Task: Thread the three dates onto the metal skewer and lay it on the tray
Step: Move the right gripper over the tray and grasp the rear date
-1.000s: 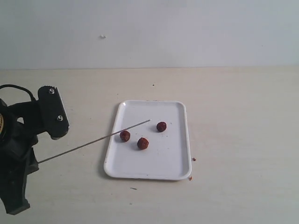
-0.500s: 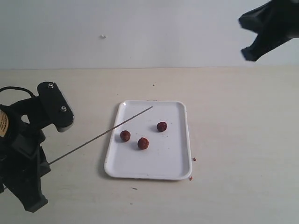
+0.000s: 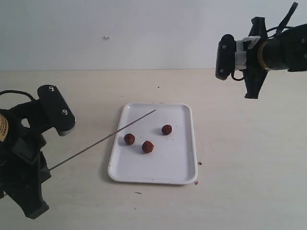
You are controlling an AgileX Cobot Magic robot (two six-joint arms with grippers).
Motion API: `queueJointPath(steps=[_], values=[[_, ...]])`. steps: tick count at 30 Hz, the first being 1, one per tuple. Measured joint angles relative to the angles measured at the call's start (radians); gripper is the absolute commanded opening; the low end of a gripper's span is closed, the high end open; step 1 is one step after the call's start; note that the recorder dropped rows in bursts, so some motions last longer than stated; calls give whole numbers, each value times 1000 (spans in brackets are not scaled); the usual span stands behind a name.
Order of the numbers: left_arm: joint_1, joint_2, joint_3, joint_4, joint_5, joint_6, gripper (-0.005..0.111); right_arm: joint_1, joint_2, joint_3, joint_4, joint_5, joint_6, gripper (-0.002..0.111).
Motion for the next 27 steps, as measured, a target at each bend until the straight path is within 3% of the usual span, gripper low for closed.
queueJointPath(steps=[5, 12, 17, 21, 24, 27], values=[[0, 0, 0, 0, 26, -9, 0, 64, 6, -25, 349, 157, -63, 0], [0, 0, 0, 65, 32, -122, 0, 217, 18, -173, 1192, 558, -722, 0], [0, 0, 0, 98, 54, -191, 0, 230, 52, -368, 1522, 911, -744, 2], [0, 0, 26, 113, 52, -231, 0, 237, 77, -476, 1693, 1016, -621, 17], [0, 0, 55, 145, 43, -311, 0, 263, 114, -514, 1723, 1034, -568, 46], [0, 0, 76, 178, 43, -347, 0, 299, 222, -564, 1729, 1041, -532, 52]])
